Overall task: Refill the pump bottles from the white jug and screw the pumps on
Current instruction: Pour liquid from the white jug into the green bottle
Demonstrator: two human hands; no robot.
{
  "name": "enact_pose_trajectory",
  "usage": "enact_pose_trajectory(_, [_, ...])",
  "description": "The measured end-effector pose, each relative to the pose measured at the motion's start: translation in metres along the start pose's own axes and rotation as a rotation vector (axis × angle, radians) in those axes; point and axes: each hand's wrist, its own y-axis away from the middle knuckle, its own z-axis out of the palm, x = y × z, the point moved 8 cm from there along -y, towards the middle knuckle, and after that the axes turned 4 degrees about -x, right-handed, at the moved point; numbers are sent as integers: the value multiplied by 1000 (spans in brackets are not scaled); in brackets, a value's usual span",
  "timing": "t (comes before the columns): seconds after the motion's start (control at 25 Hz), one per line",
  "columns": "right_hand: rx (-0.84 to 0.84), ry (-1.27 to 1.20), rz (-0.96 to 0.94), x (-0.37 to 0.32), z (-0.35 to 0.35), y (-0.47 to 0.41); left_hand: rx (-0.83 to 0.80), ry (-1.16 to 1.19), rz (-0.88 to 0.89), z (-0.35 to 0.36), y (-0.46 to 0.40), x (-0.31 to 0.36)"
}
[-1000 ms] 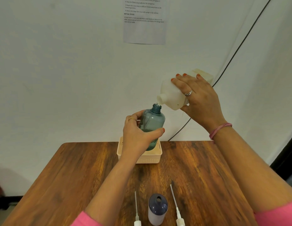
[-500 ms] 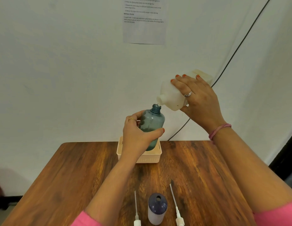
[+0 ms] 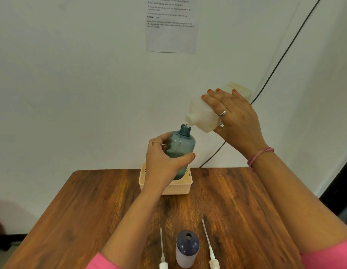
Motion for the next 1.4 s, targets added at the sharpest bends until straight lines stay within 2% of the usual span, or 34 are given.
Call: enact_pose_trajectory(1.4, [-27, 9, -23, -4, 11, -1, 15, 0, -33, -2, -5, -10])
